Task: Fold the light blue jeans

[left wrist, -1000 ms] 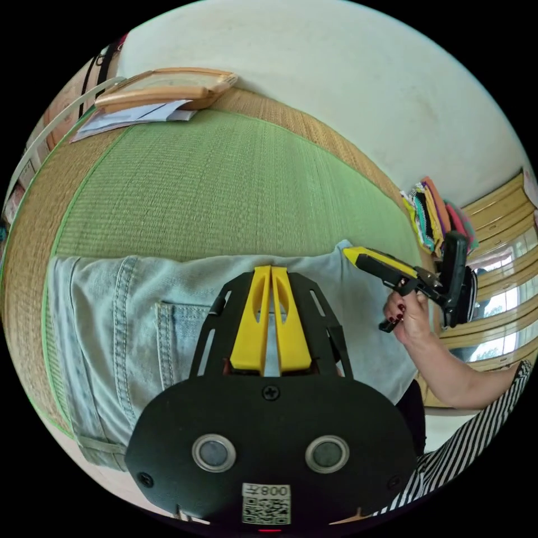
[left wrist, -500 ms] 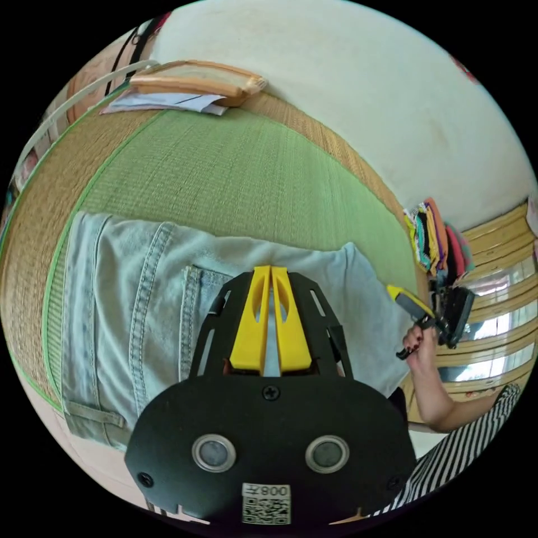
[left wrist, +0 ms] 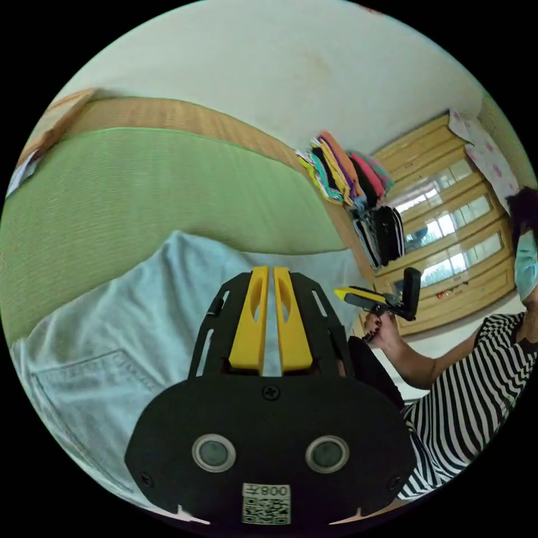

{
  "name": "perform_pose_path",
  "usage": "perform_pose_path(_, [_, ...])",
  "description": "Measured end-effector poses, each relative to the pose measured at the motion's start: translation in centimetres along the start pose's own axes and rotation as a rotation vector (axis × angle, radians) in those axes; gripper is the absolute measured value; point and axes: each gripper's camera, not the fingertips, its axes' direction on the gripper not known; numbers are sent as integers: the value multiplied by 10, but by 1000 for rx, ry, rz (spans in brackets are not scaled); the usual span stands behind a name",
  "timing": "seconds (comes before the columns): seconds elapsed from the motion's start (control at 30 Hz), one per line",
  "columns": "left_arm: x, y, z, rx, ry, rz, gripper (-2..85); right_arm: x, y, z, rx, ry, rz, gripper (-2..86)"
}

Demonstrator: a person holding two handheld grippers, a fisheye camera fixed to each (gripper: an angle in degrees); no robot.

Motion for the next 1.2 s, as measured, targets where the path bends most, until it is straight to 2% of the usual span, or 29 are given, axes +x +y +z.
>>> perform_pose_path(0.13, [89, -71, 46, -192, 153, 240, 60, 98, 77, -57, 122, 127, 258, 46])
perform_pose_path(0.27, [171, -133, 87, -327, 208, 389, 76, 181, 161, -94, 210, 219, 494, 91])
perform_pose_path(0.37, [225, -172, 109, -413, 198, 462, 83, 218, 206, -99, 235, 248, 577, 105])
perform_pose_path(0.77, [393, -264, 128, -567, 71, 637, 112, 297, 278, -62, 222, 262, 613, 107])
perform_pose_path(1.2, [497, -288, 117, -623, -21, 744, 87, 354, 339, -45, 265, 196, 642, 85])
